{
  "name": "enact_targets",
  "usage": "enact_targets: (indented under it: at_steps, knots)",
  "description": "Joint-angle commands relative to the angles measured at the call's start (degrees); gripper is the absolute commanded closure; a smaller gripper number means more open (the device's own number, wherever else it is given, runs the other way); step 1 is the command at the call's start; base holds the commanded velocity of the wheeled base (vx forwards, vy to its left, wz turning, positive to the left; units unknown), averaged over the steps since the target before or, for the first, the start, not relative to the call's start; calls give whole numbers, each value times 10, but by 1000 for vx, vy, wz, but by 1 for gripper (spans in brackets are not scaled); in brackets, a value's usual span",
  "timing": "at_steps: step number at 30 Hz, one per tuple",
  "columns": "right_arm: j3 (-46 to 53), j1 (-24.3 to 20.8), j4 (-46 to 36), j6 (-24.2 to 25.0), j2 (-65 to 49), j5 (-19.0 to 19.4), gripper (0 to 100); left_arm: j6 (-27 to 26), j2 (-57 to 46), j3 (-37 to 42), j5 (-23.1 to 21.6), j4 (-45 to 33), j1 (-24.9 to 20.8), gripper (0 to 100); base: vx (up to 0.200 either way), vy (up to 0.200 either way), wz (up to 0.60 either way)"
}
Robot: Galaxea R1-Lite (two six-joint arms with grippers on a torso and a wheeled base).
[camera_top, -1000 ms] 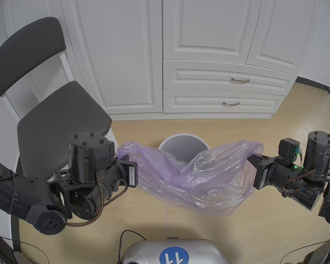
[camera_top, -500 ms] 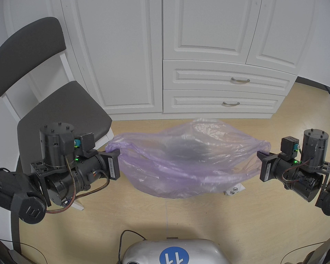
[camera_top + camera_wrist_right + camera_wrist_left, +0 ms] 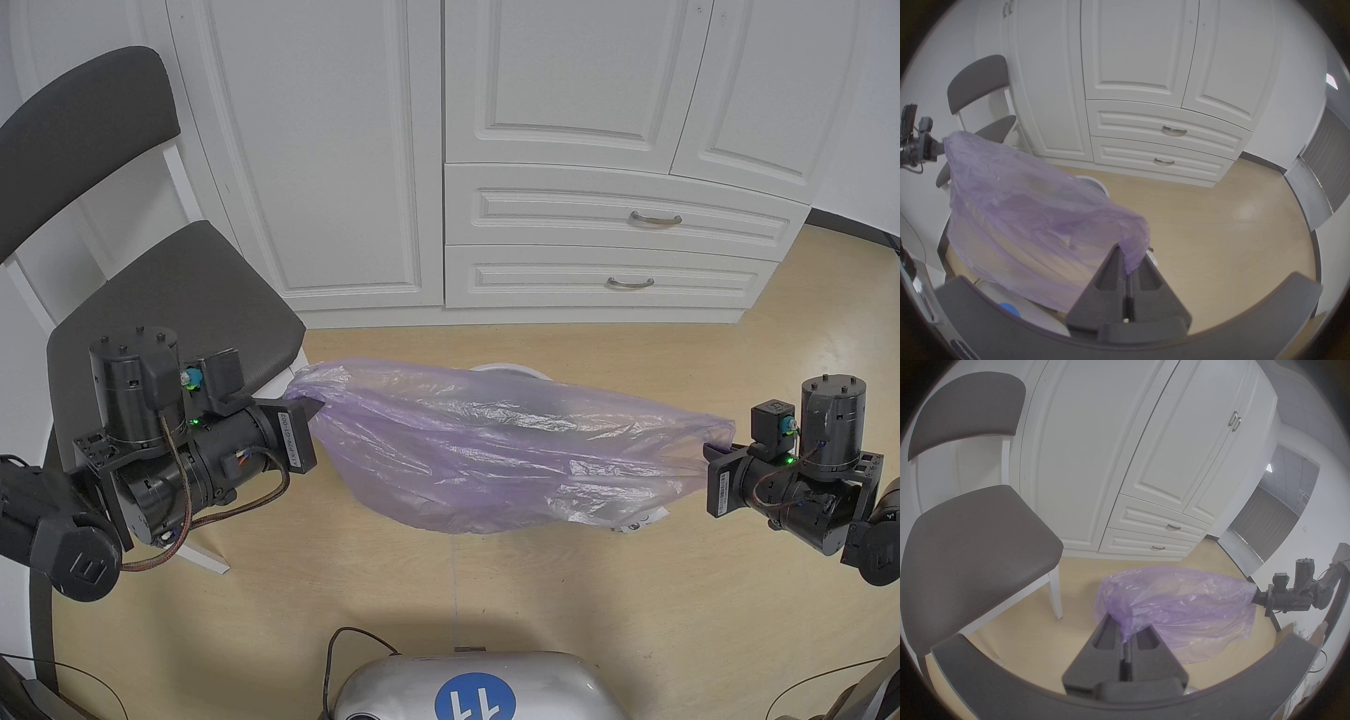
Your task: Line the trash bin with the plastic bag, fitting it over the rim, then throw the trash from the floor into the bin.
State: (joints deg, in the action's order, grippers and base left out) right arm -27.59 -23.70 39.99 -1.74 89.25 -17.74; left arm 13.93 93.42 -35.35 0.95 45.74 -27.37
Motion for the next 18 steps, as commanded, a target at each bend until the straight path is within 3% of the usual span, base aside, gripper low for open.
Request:
enact_targets:
  at_steps: [1,8,18]
  knots:
    - [10,15,-1,-17,9,7,100,2,28,1,1,22,1,100,0,0,0]
    - [8,48,0,-27,23,31,100,2,55,0,1,62,19,100,0,0,0]
    - [13,52,11,-30,25,33,100,-7,61,22,5,86,6,100,0,0,0]
